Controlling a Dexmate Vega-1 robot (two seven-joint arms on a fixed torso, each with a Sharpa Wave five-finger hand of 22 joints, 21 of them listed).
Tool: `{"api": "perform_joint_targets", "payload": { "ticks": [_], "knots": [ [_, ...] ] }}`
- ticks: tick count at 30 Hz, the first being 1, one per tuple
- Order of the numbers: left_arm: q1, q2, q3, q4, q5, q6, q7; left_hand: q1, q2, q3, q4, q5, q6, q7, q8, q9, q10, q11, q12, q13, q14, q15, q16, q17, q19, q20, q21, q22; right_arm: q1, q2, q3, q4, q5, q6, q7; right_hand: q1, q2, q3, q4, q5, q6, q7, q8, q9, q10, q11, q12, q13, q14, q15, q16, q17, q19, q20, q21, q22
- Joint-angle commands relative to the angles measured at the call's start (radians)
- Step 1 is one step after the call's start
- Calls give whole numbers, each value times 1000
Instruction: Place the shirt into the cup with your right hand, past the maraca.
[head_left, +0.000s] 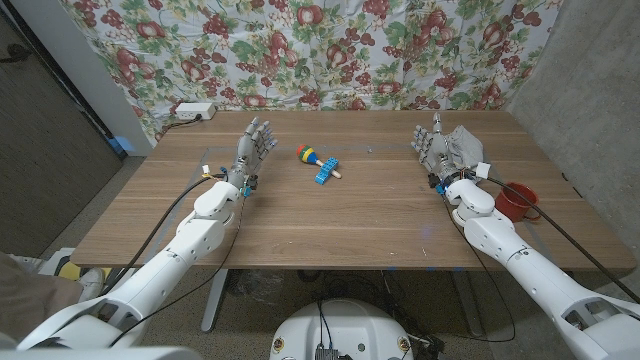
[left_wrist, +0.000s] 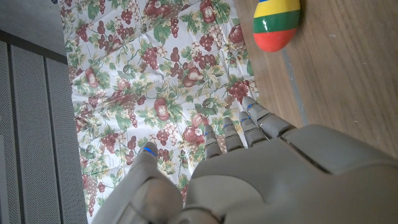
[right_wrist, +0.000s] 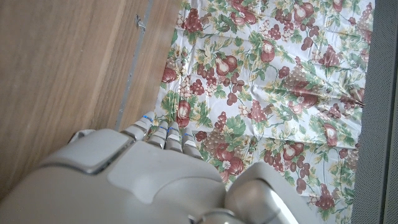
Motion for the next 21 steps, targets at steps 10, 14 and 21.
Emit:
{"api": "perform_joint_targets", "payload": {
  "ticks": [10, 14, 21],
  "knots": [
    [-6, -3, 0, 17, -4, -9, -10, 2, -7, 4, -2, 7, 0, -7, 5, 4, 6, 0, 5, 2, 7, -43, 3, 2, 6, 0, 5, 4, 15, 10, -7, 15, -2, -2, 5, 1, 8, -6, -2, 5, -1, 10, 6, 2, -1, 9, 5, 5, -11, 0, 6, 4, 3, 1, 4, 5],
    [6, 6, -5, -3, 3, -11, 7, 3, -6, 4, -3, 6, -20, -6, -3, 3, -4, -3, 2, 2, 3, -44, 2, 2, 5, 1, 6, 4, 6, 3, -7, -7, -19, 1, -18, 14, 9, -2, -10, 6, -3, 11, 8, 1, -32, 9, -6, 5, -31, 3, 0, 4, -6, -2, 1, 5],
    [7, 14, -5, -9, -7, -9, -20, 3, -4, 3, -6, 5, 15, 0, 10, 3, 5, -1, 6, 2, -3, -42, 0, 2, 1, 1, 5, 4, 1, -8, -7, -15, -37, 25, -12, 33, 9, 5, -21, 7, -2, 12, 12, 1, -37, 10, -6, 5, -49, -6, -4, 3, -21, -7, -4, 5]
  ]
}}
